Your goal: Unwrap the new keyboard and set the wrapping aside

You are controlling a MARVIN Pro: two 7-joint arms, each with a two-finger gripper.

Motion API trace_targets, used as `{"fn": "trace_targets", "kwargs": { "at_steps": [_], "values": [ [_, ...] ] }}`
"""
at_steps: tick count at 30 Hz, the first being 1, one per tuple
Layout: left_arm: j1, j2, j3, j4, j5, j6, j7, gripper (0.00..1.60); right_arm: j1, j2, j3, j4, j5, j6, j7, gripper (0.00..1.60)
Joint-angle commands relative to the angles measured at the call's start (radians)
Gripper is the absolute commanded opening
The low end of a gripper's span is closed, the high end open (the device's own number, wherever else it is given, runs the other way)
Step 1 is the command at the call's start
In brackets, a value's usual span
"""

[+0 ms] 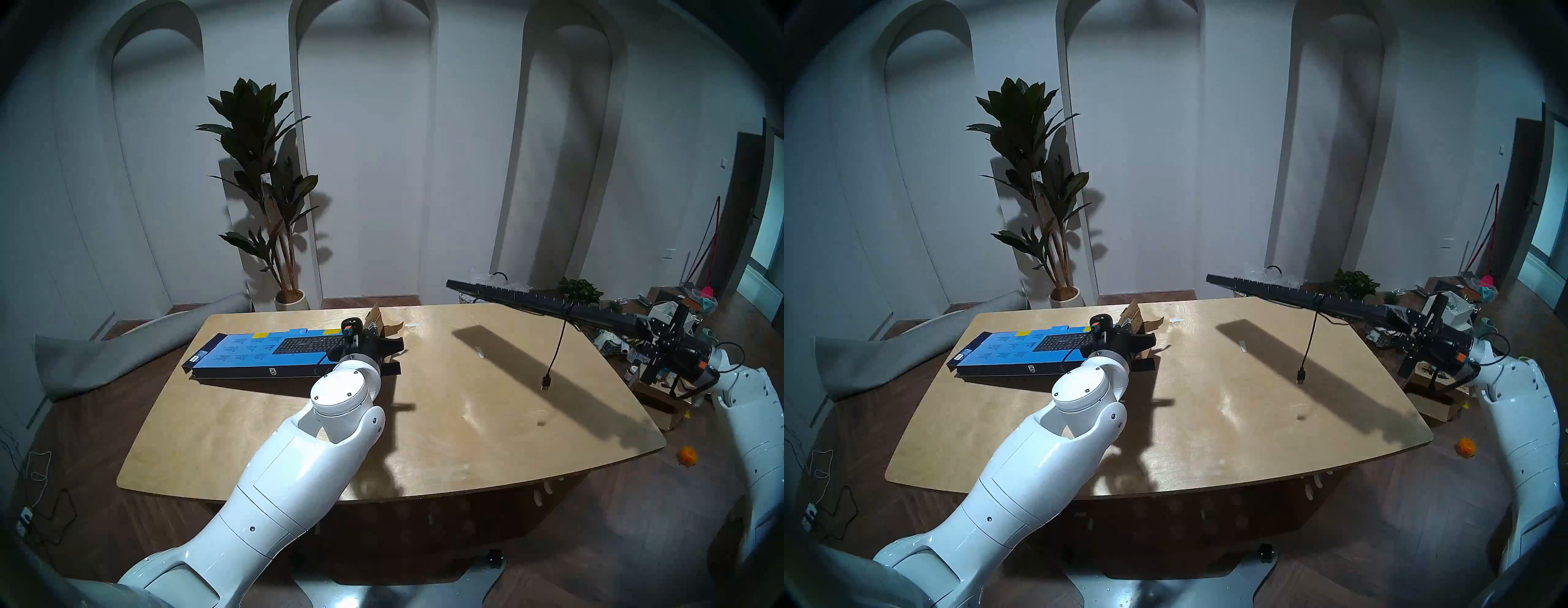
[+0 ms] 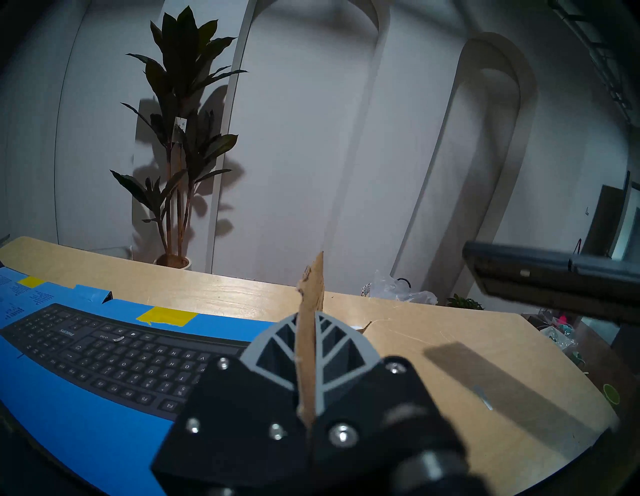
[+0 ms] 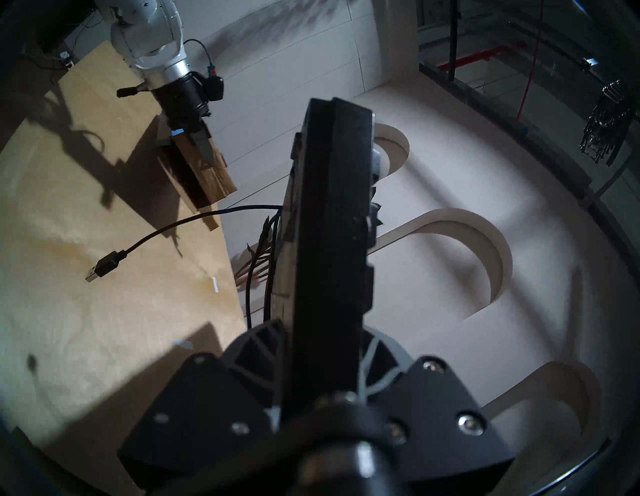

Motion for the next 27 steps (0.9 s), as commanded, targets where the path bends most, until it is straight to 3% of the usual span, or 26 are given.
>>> {"fn": "trace_targets", "kwargs": {
  "at_steps": [1,15,27],
  "values": [
    [-0.003,0.016,-0.016,-0.045,0.005,-0.019,-0.007,0.0,-0.012,-0.026,0.015,0.017,-0.051,0.0,0.038,0.0],
    [0.051,0.045,-0.044,-0.087,-0.017,-0.026,-0.016,0.0,0.148,-0.043,-0.087,0.217,-0.298,0.0,-0.023,0.0],
    [0.09,0.089,-0.072,-0.129,-0.043,-0.022,-0.034,0.0,0.255,-0.146,-0.217,0.223,-0.443,0.0,-0.075,0.0]
  ]
}}
